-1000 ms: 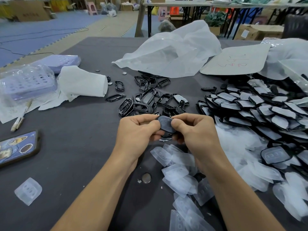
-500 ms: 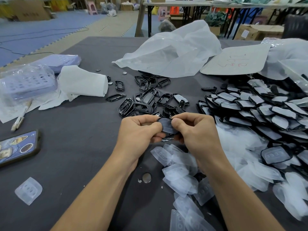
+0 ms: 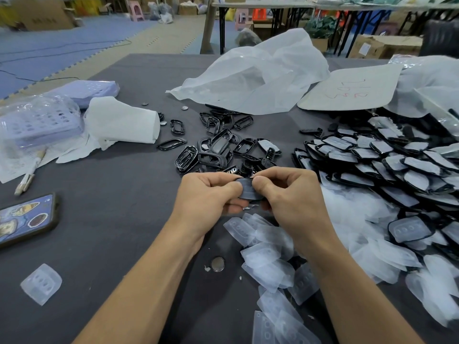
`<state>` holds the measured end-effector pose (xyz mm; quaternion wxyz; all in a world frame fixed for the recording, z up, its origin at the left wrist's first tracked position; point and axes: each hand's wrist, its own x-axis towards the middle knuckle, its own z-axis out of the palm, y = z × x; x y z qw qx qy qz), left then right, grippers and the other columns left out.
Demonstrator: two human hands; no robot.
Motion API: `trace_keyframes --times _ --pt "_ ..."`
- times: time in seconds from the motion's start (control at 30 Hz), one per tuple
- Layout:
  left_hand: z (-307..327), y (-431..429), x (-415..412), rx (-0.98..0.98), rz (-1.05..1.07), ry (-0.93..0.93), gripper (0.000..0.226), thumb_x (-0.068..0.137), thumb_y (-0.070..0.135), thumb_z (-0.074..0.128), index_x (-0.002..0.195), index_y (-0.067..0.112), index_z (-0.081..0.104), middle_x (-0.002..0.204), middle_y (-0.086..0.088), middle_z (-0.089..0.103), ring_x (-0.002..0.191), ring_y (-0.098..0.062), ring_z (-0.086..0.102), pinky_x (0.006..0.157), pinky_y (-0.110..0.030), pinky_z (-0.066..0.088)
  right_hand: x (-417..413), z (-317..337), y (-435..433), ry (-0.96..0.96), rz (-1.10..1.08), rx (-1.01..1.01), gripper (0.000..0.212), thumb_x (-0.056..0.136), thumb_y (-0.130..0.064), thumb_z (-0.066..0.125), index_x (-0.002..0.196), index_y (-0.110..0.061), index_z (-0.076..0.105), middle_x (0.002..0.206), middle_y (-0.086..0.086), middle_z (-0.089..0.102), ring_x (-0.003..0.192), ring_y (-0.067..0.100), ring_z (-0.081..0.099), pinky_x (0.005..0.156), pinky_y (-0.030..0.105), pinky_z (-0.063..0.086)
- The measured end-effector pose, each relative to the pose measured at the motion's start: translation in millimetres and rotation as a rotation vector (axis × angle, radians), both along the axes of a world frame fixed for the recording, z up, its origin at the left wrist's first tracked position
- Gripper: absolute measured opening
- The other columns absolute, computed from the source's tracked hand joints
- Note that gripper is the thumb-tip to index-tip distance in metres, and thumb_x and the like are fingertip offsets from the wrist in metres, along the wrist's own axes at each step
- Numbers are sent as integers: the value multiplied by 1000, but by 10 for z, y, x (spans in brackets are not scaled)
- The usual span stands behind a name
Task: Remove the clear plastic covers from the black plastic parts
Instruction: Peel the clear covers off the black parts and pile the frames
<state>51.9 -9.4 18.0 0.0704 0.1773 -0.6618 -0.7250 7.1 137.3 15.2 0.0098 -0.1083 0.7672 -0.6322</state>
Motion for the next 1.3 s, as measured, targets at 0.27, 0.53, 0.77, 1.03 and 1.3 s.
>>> trace_keyframes --times 0.27,0.53,0.77,1.03,1.3 --pt "-26 27 -1 -72 11 38 16 87 1 73 86 13 83 70 -13 76 52 -16 66 52 -23 54 4 -8 -1 8 14 16 18 87 -12 75 74 -24 79 62 0 71 56 12 65 53 29 54" --pt "-44 43 -28 -248 80 68 25 85 7 81 71 29 83 58 -10 71 42 -17 61 44 -25 48 24 16 -34 -36 41 8 22 92 -6 71 75 -16 79 60 2 69 50 14 60 49 27 51" --pt "-55 18 -37 -192 146 104 29 86 6 79 69 29 82 54 -9 69 40 -16 59 42 -24 48 49 76 16 -157 130 -166 13 86 4 72 92 -8 76 67 12 71 55 20 63 54 29 57" --pt "-67 40 -48 -203 136 149 32 87 3 78 66 26 82 52 -7 68 39 -14 59 42 -21 47 18 90 11 -288 128 -297 31 90 19 57 91 -5 78 67 10 71 55 22 65 52 29 60" --pt "-109 16 -68 -169 114 91 22 87 6 78 74 24 84 57 -14 70 43 -18 60 45 -24 49 52 88 95 262 60 417 44 69 -17 84 104 -43 77 87 -30 66 87 -15 60 71 1 43"
